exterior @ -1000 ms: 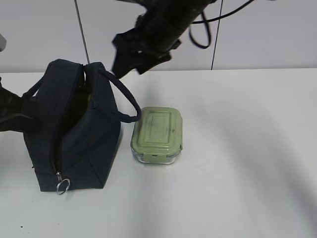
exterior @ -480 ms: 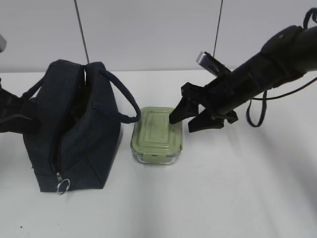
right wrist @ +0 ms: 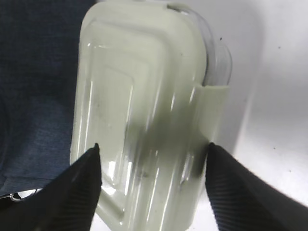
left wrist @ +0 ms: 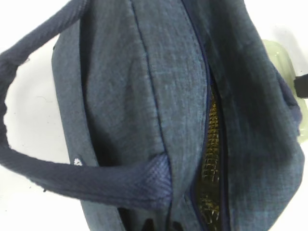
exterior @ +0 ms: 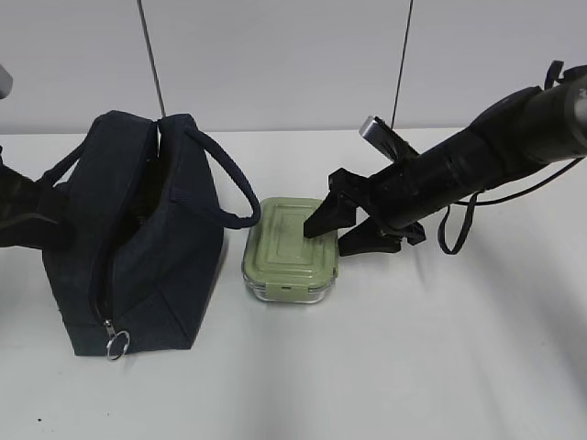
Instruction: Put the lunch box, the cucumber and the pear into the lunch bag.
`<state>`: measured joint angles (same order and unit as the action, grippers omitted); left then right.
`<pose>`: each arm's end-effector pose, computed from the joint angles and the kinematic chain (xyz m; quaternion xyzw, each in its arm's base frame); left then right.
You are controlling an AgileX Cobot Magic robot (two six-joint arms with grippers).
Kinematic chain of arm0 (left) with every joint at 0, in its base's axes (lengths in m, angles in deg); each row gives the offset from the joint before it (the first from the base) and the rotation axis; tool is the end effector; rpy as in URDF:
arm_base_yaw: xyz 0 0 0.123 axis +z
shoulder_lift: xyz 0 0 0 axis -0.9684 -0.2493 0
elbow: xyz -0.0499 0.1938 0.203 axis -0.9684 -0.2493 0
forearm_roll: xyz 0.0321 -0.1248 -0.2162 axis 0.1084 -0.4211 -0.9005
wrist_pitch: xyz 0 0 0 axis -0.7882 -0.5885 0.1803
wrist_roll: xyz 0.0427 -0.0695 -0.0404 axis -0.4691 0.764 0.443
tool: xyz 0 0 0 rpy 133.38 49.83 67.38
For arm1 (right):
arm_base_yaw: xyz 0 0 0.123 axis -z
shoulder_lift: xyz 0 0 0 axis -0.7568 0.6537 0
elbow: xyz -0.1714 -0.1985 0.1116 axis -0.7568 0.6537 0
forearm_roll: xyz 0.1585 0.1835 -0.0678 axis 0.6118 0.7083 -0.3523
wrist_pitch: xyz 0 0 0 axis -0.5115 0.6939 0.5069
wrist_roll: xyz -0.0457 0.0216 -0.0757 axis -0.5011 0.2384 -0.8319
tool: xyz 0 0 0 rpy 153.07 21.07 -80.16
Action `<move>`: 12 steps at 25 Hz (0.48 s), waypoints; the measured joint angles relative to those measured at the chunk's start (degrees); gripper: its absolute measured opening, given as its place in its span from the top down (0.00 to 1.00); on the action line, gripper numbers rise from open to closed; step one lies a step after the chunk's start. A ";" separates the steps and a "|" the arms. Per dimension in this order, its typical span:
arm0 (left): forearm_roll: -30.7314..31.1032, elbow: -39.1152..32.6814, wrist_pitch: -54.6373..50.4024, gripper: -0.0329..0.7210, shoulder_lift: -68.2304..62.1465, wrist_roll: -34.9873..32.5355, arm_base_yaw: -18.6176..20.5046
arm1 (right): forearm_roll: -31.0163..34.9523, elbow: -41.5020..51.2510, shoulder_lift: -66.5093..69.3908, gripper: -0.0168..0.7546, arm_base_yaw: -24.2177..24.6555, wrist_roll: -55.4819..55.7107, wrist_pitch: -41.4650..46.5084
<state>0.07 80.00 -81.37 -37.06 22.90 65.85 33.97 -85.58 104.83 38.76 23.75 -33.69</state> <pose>0.2395 -0.0665 0.2589 0.1292 0.9495 -0.1524 0.2419 0.3939 0.1351 0.1442 -0.0324 0.9096 0.3941 0.1272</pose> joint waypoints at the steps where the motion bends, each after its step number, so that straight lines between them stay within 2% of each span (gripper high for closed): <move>1: 0.00 0.00 -0.05 0.98 0.00 0.00 0.00 | 0.00 0.00 0.00 0.30 0.00 -0.12 0.00; 12: 0.00 0.00 -0.34 0.98 0.00 0.00 0.00 | 0.99 0.00 2.13 0.28 0.00 -2.18 -1.01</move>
<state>0.07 80.00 -81.71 -37.06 22.90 65.85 34.96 -85.58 106.96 38.76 21.58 -34.70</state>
